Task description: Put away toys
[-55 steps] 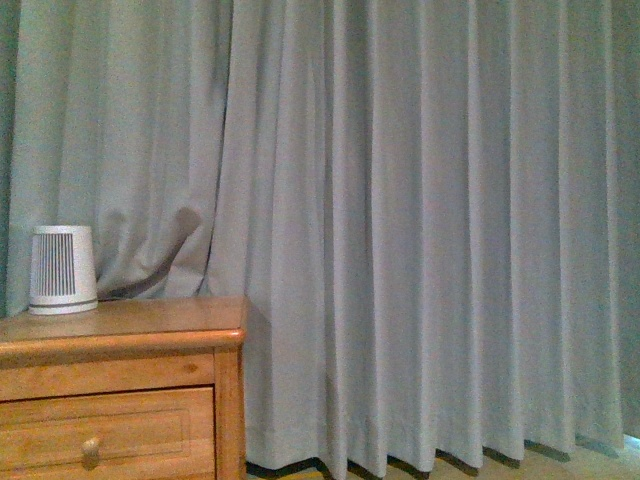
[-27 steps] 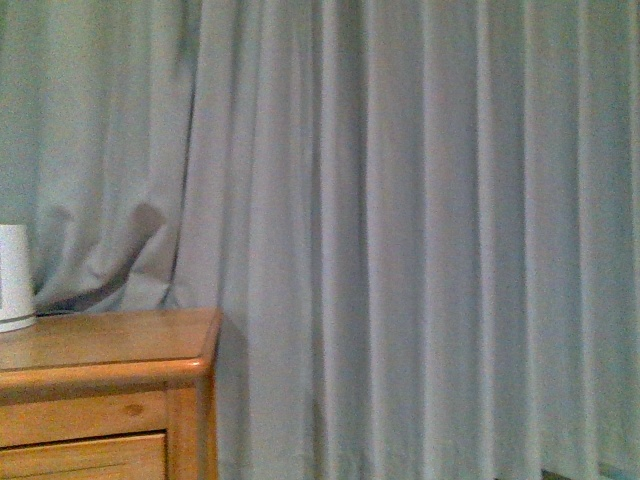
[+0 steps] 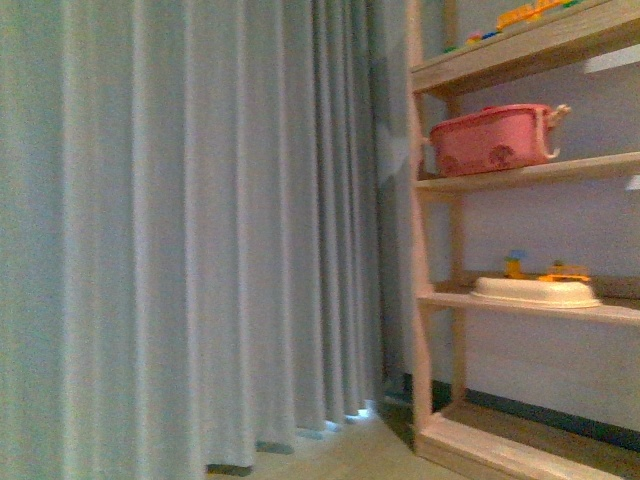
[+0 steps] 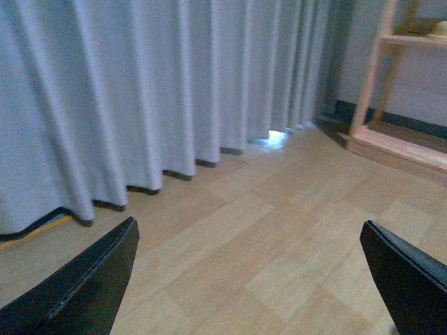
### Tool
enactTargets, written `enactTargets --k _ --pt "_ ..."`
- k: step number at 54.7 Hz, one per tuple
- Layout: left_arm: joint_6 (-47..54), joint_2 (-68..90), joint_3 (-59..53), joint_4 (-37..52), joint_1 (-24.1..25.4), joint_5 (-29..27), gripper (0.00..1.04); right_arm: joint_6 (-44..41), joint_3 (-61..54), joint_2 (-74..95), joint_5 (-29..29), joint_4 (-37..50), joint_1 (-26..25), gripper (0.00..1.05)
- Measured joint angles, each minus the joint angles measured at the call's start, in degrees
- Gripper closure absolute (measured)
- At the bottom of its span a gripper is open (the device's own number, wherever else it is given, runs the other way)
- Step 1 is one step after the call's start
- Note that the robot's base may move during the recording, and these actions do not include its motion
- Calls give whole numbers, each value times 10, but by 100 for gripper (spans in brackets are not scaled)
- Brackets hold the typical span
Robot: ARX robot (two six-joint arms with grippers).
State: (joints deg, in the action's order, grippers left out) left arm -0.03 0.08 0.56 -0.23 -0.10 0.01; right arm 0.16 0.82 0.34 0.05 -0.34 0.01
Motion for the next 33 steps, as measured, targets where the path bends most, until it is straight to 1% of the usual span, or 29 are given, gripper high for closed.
enactTargets --k 33 --pt "0 0 0 0 0 -2 6 0 0 0 -1 0 0 98"
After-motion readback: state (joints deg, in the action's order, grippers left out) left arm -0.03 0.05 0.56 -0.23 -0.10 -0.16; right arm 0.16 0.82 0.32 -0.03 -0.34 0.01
